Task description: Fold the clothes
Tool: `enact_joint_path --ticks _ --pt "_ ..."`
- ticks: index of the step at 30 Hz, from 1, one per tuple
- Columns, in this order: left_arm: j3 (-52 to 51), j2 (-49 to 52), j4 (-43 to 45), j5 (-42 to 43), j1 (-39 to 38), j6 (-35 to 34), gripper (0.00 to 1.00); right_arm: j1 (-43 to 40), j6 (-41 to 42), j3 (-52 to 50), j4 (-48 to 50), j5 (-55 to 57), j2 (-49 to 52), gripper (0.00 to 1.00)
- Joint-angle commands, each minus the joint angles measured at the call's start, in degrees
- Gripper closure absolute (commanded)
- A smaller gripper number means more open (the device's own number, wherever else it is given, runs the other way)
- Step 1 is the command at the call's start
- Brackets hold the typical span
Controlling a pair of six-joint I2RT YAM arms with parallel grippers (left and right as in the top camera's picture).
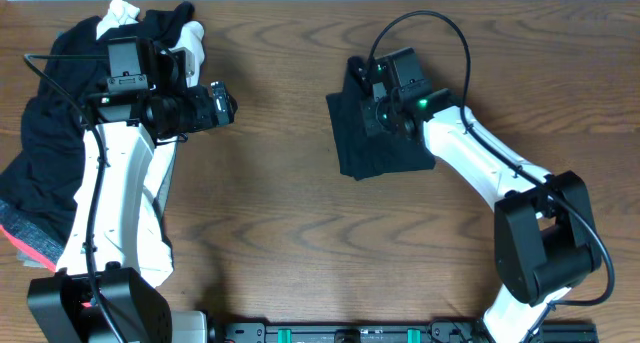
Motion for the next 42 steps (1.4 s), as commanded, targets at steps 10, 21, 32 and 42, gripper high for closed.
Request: enact_joint_path --ticks 10,21,32,42 --pt "0.4 0.4 2.0 -1.6 0.1 1.0 0.02 7.5 -7.5 -0.2 1.1 -6.3 0.4 0.11" --pt "0.4 0.4 1.9 -1.6 0.1 1.0 0.02 2.3 -6.0 1.8 1.3 -6.4 -7.3 0.01" --pt "0.4 0.4 3.0 -1.6 0.1 1.0 0.02 -1.0 -6.5 1.7 1.2 -6.4 -2.2 0.8" --pt "0.4 0.4 2.7 -3.1 0.1 1.0 0.02 4.9 -10.0 1.7 -1.8 -6.4 10.3 0.99"
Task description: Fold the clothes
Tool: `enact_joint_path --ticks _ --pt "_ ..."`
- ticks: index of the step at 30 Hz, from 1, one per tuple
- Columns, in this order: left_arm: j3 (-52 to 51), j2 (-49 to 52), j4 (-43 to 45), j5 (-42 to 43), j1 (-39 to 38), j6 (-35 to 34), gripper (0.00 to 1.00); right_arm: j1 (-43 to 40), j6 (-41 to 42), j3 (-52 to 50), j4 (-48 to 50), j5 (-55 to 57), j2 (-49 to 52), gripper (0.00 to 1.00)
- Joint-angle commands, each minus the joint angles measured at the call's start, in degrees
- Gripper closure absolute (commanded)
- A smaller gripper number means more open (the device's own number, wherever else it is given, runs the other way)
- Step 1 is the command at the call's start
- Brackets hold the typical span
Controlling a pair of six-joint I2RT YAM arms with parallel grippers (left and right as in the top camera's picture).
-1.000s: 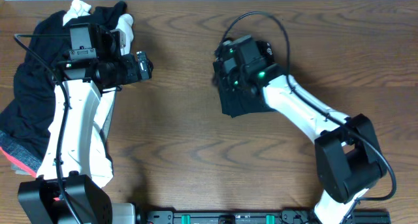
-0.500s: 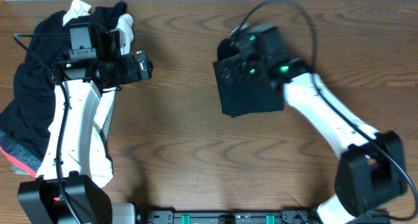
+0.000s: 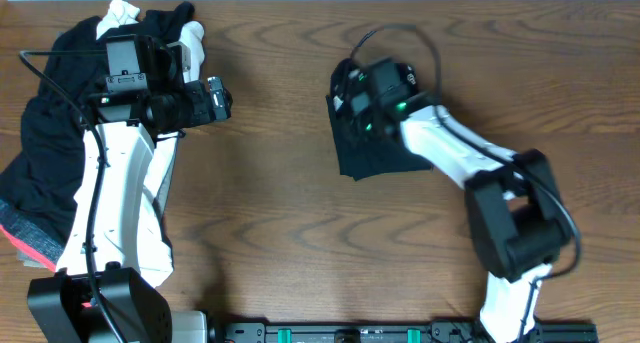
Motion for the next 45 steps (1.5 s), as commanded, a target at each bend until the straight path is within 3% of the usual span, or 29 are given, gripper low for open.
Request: enact_joint_path --ticks 1,11,12,13,18,20,24,32,41,44,45 --pt "0.4 0.4 -0.2 -0.8 0.1 1.0 0.02 2.4 -3.8 0.2 -1.6 -0.5 2.1 0.99" --pt "0.4 0.4 -0.1 -2.4 0.1 1.0 0.02 0.8 -3.2 2.2 -0.9 -0.5 -4.5 0.97" --pt "0.4 0.4 -0.1 -2.4 0.1 1.0 0.02 -0.1 -2.3 2.4 -0.9 -0.5 -5.9 0.87" --pt "0.4 0.4 -0.1 -2.4 0.1 1.0 0.02 -1.1 -1.3 2.4 -0.8 -0.5 -7.2 0.7" --pt "0.4 0.4 -0.1 -2.4 0.1 1.0 0.02 -8.7 1.3 2.4 -1.7 -3.6 -11.4 0.27" --pt "0.4 0.4 -0.1 -2.4 0.1 1.0 0.02 -12.5 1.2 2.3 -2.5 -7.0 -11.3 0.14" --pt "0.4 0.4 -0.1 -2.4 0.1 1.0 0.02 -19.5 -0.7 2.3 -3.9 -12.7 -8.5 0.02" --pt "0.4 0.4 -0.1 -2.4 0.1 1.0 0.02 -29.2 -5.4 2.3 -5.3 -28.7 -0.1 0.01" --pt "0.4 0.4 -0.1 -2.4 0.1 1.0 0.02 -29.3 -8.6 2.3 -4.1 -38.7 8.8 0.01" --pt "0.4 0.4 -0.1 -2.4 0.1 1.0 0.02 -29.0 -8.0 2.3 -2.4 -41.8 10.3 0.11" --pt "0.4 0.4 -0.1 -2.4 0.1 1.0 0.02 -28.9 -7.6 2.3 -1.8 -42.6 10.9 0.23"
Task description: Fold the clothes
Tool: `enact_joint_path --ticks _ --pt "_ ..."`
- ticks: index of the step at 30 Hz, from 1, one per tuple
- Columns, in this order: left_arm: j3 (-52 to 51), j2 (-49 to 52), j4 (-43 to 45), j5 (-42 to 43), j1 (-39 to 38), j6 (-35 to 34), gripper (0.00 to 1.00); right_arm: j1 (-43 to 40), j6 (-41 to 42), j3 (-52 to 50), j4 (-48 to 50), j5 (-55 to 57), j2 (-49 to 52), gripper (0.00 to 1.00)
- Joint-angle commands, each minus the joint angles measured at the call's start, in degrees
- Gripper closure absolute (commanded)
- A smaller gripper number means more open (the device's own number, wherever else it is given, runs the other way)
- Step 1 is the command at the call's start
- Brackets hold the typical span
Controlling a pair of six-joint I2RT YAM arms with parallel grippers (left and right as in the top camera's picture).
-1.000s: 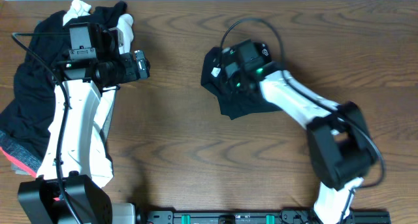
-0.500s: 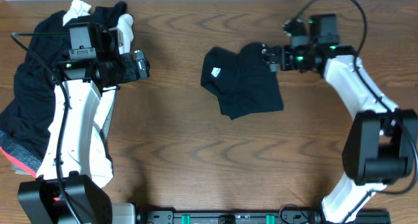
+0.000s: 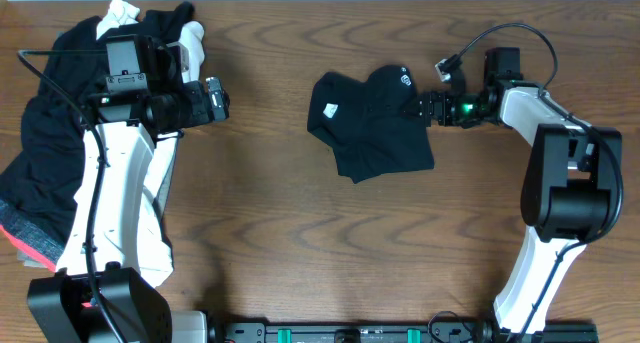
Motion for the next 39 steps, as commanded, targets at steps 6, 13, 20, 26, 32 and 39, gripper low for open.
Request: enact_joint_path --ticks 6,13,20,26,32,39 --pt "0.4 0.4 -0.1 -0.7 0.1 1.0 0.02 1.8 1.2 -0.1 1.3 -5.3 2.8 0.81" --pt "0.4 0.4 -0.1 -0.7 0.1 0.9 0.02 0.8 10.9 -0.1 10.9 -5.3 2.8 0.99" --pt "0.4 0.4 -0.1 -0.5 0.1 0.3 0.02 -5.4 22.7 -0.1 20.4 -1.3 2.8 0.99" --pt "0.4 0.4 0.0 -0.5 0.1 0.3 0.02 -14.4 25.2 -0.1 18.8 6.8 2.8 0.99" --pt "0.4 0.4 -0.1 -0.5 0.1 -0.2 0.02 -24.4 31.3 -0.1 14.6 15.1 2.8 0.99" --pt "0.4 0.4 0.2 -0.5 0.1 -1.2 0.02 -35.0 41.0 -0.1 14.1 26.2 2.8 0.99"
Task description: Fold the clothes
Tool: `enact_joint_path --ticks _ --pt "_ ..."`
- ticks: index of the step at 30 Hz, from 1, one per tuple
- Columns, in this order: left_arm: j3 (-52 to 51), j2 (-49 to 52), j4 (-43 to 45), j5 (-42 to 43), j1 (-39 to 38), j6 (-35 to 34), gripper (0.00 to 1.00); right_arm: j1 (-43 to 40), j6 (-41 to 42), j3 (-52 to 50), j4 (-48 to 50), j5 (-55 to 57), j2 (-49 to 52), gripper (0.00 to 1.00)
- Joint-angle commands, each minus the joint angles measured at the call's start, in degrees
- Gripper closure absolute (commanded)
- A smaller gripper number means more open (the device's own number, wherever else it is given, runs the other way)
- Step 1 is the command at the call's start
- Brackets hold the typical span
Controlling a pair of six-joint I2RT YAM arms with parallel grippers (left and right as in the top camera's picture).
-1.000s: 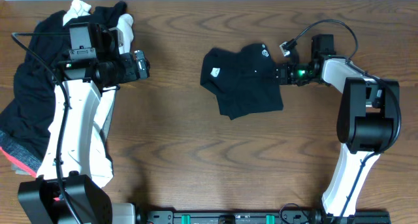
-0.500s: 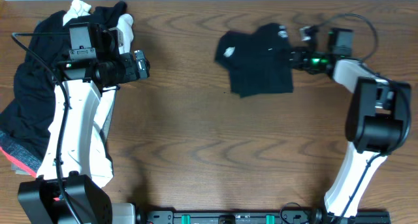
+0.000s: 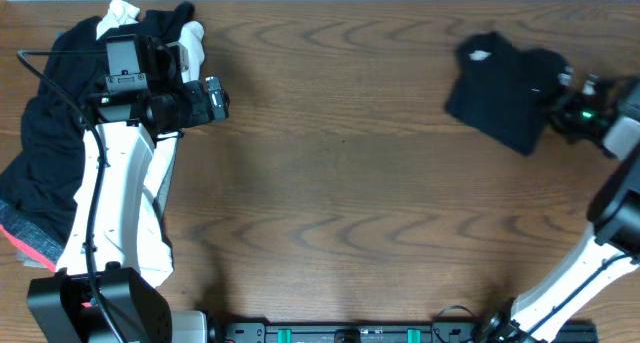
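Note:
A folded black garment point(image 3: 500, 83) lies at the far right of the wooden table point(image 3: 340, 183), near the back edge. My right gripper point(image 3: 557, 95) sits at the garment's right edge and looks shut on it. The fingertips are partly lost against the dark cloth. At the far left lies a pile of unfolded clothes point(image 3: 50, 133), mostly black, with white pieces at the back. My left gripper point(image 3: 219, 97) hovers just right of that pile, open, with nothing between its fingers.
A grey and red garment point(image 3: 28, 241) lies at the pile's front left. The left arm point(image 3: 120, 213) stretches over the pile's right side. The right arm point(image 3: 610, 213) rises along the table's right edge. A black rail point(image 3: 340, 333) runs along the front.
The right gripper has moved from right of centre to the far right edge, and the folded black garment has gone with it to the back right. The left arm has stayed still.
The right gripper was first on top of the folded black garment at the table's middle right. Then it was at the garment's left side. Later it stood at the garment's right edge, and the garment now lies at the far right. The left gripper stayed beside the pile.

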Motion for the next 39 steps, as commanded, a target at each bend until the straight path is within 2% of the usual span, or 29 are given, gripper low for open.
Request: enact_joint_path --ticks 1,6,10,21,27,33,37,39 --pt "0.4 0.4 0.3 -0.5 0.1 -0.7 0.02 -5.0 8.7 0.0 -0.2 13.9 0.4 0.99" --pt "0.4 0.4 1.1 -0.5 0.1 -0.7 0.02 -8.7 12.7 0.0 3.5 18.2 0.4 0.99" --pt "0.4 0.4 1.6 -0.5 0.1 -0.7 0.02 -8.9 20.9 0.0 4.8 23.8 0.4 0.99" --pt "0.4 0.4 2.1 -0.5 0.1 -0.7 0.02 2.4 31.9 0.0 9.1 38.0 0.4 0.99" --pt "0.4 0.4 2.1 -0.5 0.1 -0.7 0.02 10.0 33.2 0.0 11.3 43.9 0.4 0.99" --pt "0.4 0.4 2.1 -0.5 0.1 -0.7 0.02 13.4 33.1 0.0 12.7 46.8 0.5 0.99" --pt "0.4 0.4 2.1 -0.5 0.1 -0.7 0.02 13.3 27.2 0.0 11.8 45.8 0.5 0.99" --pt "0.4 0.4 2.1 -0.5 0.1 -0.7 0.02 13.1 22.8 0.0 11.3 44.2 0.5 0.93"
